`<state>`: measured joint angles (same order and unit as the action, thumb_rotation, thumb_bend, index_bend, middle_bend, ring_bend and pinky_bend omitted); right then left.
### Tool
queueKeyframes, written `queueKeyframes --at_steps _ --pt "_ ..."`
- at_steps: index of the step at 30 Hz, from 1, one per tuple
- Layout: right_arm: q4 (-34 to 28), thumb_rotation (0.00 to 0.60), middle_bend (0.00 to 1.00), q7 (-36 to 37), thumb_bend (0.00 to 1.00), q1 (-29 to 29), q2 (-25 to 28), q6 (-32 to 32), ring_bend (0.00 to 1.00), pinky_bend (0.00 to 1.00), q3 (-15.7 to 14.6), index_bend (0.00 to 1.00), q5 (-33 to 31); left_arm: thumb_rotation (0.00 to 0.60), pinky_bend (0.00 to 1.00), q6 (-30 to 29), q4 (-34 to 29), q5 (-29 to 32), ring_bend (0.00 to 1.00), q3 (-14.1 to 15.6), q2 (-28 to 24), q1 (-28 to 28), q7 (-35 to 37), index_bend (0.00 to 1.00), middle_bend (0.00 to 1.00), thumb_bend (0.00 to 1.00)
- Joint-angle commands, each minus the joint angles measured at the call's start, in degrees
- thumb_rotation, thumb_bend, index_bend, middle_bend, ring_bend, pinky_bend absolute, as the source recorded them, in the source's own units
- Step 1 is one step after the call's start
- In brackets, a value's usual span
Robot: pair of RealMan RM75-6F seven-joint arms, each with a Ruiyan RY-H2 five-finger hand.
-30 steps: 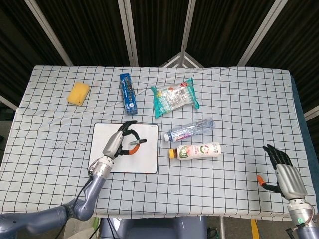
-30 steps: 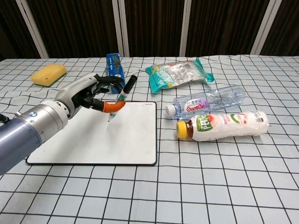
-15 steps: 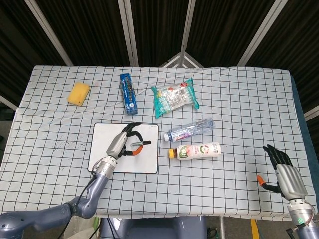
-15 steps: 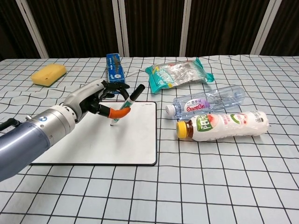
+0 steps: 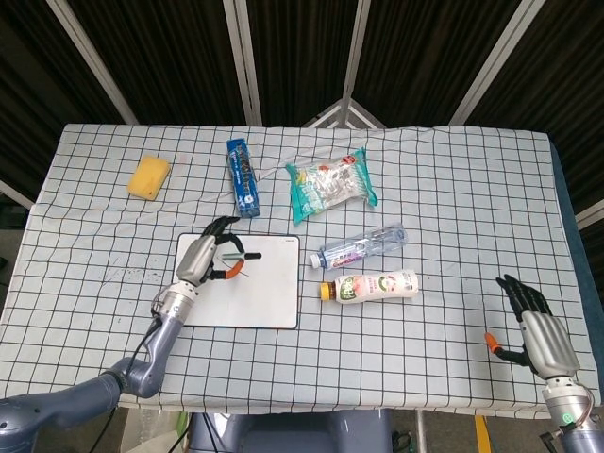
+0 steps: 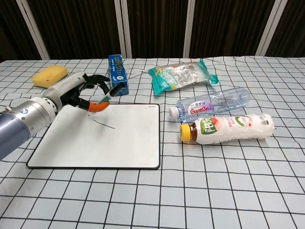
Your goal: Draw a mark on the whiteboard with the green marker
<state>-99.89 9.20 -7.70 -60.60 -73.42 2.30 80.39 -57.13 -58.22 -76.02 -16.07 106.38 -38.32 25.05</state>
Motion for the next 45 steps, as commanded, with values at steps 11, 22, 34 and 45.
queueKeyframes --at_steps 11,22,34,45 --pt "-0.26 0.600 0.00 -0.53 0.35 0.03 -0.04 -0.08 0.00 0.00 -0.01 0.00 -0.11 0.600 0.02 -2.91 -10.13 0.00 0.00 -0.45 -4.50 1.59 1.18 0.63 0.10 0.58" --pt "0.00 0.600 0.00 -0.10 0.35 0.11 0.14 -0.28 0.00 0.00 0.11 0.00 -0.10 0.600 0.02 -1.70 -13.58 2.47 0.00 0.88 0.16 0.62 -3.92 0.63 0.10 0.57" --pt "0.10 0.600 0.00 0.12 0.35 0.11 0.18 -0.34 0.00 0.00 -0.06 0.00 0.45 0.600 0.02 -1.55 -14.35 4.18 0.00 1.41 3.06 0.39 -7.67 0.63 0.10 0.57" --pt "0.15 0.600 0.00 0.04 0.35 0.08 0.20 -0.32 0.00 0.00 -0.06 0.00 0.46 0.600 0.02 -0.77 -15.29 4.74 0.00 3.04 2.15 1.36 -9.31 0.63 0.10 0.57"
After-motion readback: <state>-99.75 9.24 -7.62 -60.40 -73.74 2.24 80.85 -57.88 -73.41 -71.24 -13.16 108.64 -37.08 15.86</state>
